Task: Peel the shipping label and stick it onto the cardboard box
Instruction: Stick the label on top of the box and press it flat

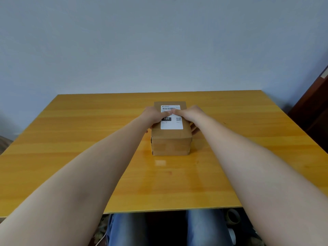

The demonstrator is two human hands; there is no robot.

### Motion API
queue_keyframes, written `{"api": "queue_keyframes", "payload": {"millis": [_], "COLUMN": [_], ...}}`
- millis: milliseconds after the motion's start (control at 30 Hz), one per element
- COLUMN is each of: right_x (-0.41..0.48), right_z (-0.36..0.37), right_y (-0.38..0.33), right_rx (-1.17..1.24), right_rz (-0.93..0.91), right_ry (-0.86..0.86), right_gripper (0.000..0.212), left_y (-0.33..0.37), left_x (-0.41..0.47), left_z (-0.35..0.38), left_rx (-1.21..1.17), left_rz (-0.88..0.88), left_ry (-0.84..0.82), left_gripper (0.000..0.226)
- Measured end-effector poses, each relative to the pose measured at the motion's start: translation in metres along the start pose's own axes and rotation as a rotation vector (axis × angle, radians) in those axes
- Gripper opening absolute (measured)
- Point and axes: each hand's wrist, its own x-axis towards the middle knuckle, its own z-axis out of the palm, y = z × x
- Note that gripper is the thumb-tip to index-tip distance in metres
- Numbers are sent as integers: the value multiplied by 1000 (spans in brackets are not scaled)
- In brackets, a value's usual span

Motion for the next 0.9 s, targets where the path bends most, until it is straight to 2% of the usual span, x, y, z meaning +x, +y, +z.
{"api": "queue_keyframes", "payload": {"millis": [433,733,900], "right_x": [-19,-34,-42], "right_z": [-1,-6,-11], "right_y": [18,33,35], "right_rx": [61,85,39], "right_rz": [-53,-57,-21], "right_ry": [-60,-160,-260], "right_gripper": [81,78,90], "left_y": [-19,-37,-45], "left_x": [-19,-28,-35], "left_z": [-6,-10,-16], "left_rx": [-117,-245,-234], "left_rz": [10,27,43], "left_ry": [-35,-157,-254], "left_gripper": [62,59,66]}}
